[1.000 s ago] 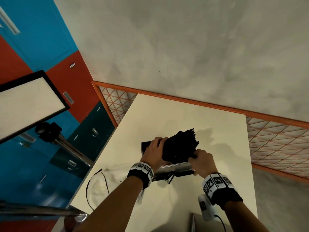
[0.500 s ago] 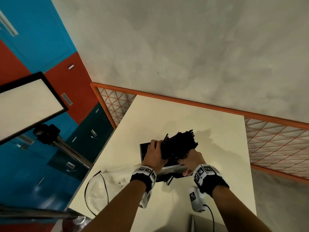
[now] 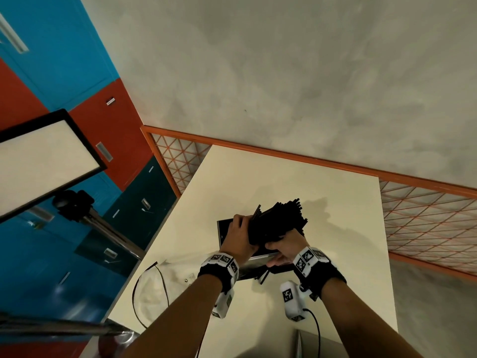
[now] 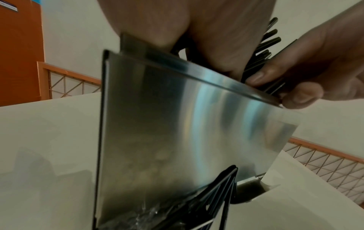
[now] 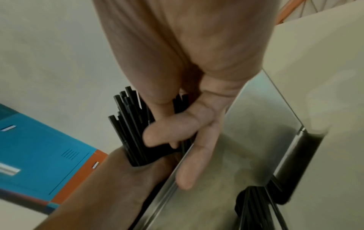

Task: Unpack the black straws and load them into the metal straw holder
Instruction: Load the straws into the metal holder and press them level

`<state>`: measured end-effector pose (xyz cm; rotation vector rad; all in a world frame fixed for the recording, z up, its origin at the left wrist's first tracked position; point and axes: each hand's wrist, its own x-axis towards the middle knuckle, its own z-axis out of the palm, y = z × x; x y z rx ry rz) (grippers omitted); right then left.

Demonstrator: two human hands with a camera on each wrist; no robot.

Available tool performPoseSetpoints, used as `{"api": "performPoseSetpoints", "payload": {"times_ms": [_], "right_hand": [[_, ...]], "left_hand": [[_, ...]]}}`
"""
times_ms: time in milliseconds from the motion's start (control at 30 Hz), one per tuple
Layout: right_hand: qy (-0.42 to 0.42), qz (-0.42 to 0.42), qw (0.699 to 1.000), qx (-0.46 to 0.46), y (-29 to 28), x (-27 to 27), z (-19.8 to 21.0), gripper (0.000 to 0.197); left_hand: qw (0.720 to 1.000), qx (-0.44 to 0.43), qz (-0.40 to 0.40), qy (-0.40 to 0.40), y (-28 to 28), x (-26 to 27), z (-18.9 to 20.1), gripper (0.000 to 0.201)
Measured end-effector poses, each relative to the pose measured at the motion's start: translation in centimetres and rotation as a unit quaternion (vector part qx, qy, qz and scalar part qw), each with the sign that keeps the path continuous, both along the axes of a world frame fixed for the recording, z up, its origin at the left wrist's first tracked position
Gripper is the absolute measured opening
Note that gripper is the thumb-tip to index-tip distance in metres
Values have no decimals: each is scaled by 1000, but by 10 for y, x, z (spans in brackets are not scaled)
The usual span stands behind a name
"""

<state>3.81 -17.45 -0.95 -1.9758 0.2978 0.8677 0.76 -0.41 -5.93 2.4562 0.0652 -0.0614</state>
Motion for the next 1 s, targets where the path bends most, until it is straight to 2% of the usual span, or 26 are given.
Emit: {"api": "performPoseSetpoints", "payload": {"times_ms": [133, 267, 300, 367, 400, 467, 500, 533, 567, 600, 633, 667, 700, 767, 800, 900, 1000], "right_hand": [[-25, 31, 999, 33, -1, 1, -8, 33], [-77, 127, 989, 23, -3, 3, -6, 29], [-93, 123, 988, 13, -2, 3, -4, 33], [-76, 48, 996, 22, -7, 10, -4, 59], [-70, 40, 996, 29, -9, 9, 0, 57], [-76, 10, 996, 44, -7, 13, 16, 32], [-63, 15, 996, 65, -8, 13, 24, 31], [-52, 31, 995, 84, -9, 13, 32, 17], [-66, 50, 994, 78, -10, 12, 40, 18], [-69, 53, 994, 68, -11, 11, 41, 31], [-49, 29, 995, 81, -10, 10, 42, 40], [-65, 10, 993, 95, -9, 11, 39, 46], [-48, -24, 992, 113, -9, 10, 37, 46], [-38, -36, 988, 145, -6, 6, 37, 36], [-38, -47, 988, 143, -5, 4, 39, 33], [-146, -80, 984, 65, -15, 1, 46, 22], [-240, -88, 966, -38, -30, -5, 46, 9]], "left_hand": [[999, -32, -30, 25, 7, 3, -1, 92], [995, -69, -50, 47, 14, 3, 3, 99], [995, -73, -57, 48, 15, 3, 4, 100], [994, -76, -63, 45, 16, 2, 4, 100], [994, -75, -61, 43, 16, 1, 4, 100], [996, -68, -48, 42, 12, 0, 4, 100], [996, -64, -43, 38, 11, 0, 4, 100], [997, -60, -38, 36, 9, 0, 4, 101], [997, -56, -34, 32, 8, 0, 4, 101], [998, -52, -30, 29, 7, 0, 4, 101], [998, -48, -26, 25, 5, 0, 4, 101], [999, -42, -21, 21, 2, 0, 5, 100], [999, -35, -14, 17, -1, 0, 5, 99], [1000, -23, 6, 11, -6, -1, 5, 93], [1000, -21, 17, 8, -7, -1, 5, 89], [998, -24, 53, 1, -5, -3, 4, 75], [997, -26, 70, -10, -5, -3, 3, 66]]}}
